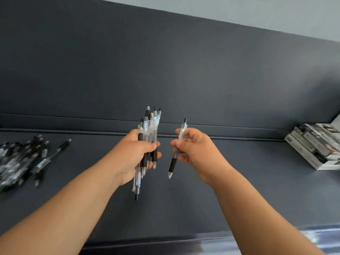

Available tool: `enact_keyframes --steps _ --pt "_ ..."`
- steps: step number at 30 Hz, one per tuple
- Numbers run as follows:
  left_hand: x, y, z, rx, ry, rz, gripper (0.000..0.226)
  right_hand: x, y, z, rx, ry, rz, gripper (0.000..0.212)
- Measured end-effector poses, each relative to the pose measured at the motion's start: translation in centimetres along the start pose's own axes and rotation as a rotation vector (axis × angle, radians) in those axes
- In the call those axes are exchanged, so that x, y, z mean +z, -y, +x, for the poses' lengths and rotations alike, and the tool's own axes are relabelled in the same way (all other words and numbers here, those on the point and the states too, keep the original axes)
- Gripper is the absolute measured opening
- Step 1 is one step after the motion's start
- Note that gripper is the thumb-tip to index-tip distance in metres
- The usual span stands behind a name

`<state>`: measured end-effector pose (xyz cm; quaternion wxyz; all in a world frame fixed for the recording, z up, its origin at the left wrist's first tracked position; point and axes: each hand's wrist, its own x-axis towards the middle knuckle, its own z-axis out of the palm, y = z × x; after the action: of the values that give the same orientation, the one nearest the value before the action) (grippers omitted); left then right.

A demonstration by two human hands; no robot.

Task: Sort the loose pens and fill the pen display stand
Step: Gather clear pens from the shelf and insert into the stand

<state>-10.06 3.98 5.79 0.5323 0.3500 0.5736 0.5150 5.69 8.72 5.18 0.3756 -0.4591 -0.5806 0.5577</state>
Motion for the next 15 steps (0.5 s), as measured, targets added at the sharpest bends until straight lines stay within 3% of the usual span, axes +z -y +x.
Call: enact_keyframes --steps 15 --pt "24.3 3.1 -5.3 0.047 0.17 0.045 0.029 -23.1 -2.6 -9.6 -0.066 -0.129 0.023 0.017"
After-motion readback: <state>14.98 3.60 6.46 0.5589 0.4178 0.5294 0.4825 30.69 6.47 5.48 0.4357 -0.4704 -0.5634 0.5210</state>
